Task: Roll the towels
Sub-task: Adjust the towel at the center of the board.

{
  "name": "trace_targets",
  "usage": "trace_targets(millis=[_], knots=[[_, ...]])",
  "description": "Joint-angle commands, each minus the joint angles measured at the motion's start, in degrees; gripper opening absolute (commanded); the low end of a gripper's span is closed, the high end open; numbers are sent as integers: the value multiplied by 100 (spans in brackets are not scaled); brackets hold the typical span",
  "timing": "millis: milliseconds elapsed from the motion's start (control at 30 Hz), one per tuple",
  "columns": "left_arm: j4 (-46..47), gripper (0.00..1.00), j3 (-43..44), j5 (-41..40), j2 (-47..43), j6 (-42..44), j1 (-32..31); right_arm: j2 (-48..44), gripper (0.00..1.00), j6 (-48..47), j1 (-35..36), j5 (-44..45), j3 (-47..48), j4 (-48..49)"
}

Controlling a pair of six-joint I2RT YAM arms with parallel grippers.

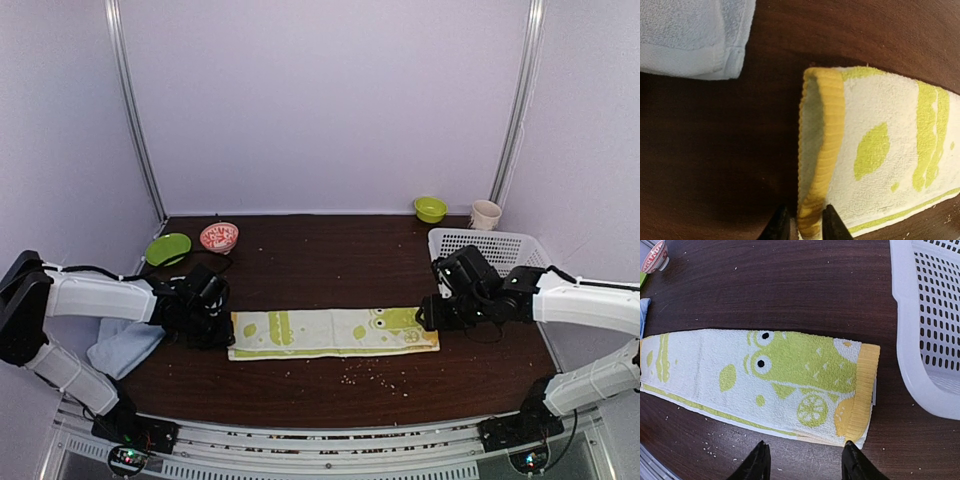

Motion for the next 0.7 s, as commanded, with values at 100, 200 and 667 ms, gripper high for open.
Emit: trace_targets(millis=[100, 200, 667], knots=[[208, 8, 149, 21, -2, 63, -6, -108, 48, 200, 26, 343, -131, -147], [165, 0, 141, 15, -98, 68, -6, -114, 48, 333, 17, 529, -159, -188], [150, 0, -111, 140, -524, 87, -15, 275, 43, 915, -150, 274, -769, 432]])
